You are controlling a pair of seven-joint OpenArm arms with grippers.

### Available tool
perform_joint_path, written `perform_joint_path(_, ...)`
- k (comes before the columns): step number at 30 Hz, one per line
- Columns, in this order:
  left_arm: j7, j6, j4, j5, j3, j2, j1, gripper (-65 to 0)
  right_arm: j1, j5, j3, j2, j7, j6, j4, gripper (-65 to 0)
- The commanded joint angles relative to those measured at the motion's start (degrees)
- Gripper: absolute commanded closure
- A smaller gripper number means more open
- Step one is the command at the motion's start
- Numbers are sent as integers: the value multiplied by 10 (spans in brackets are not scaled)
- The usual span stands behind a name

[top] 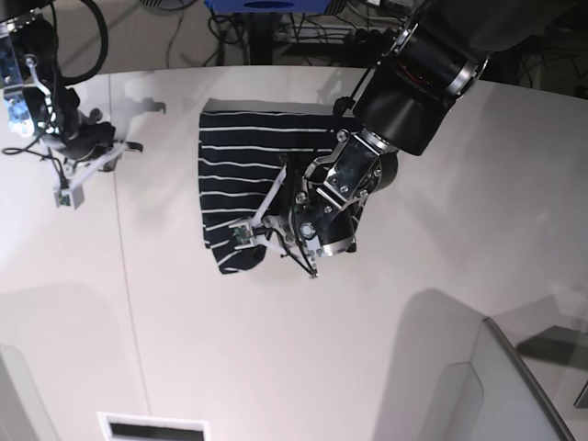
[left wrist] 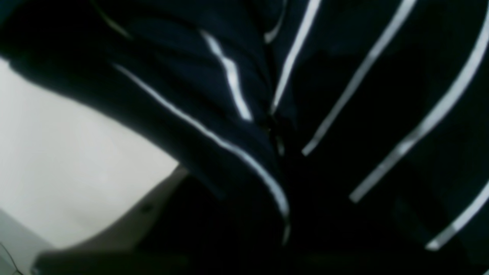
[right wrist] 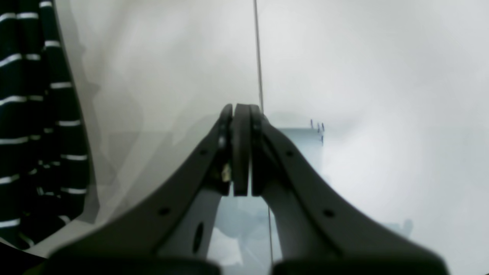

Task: Layout the t-shirt on the table in an organized manner, then fold the t-shirt properly
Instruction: 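Drag the folded shirt with the left gripper to square it on the table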

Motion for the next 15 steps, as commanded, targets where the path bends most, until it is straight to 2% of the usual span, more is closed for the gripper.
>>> perform_joint_path(1, 32, -7, -3, 19, 0, -7, 0, 0, 3, 3, 4, 9, 9, 4, 11, 0)
perform_joint_path(9, 35, -7, 29, 20, 6, -10, -4, 0, 3, 3, 4, 9, 9, 4, 11, 0)
perform_joint_path(15, 35, -7, 99, 23, 6, -38, -6, -247, 3, 3, 1, 8, 9, 4, 11, 0)
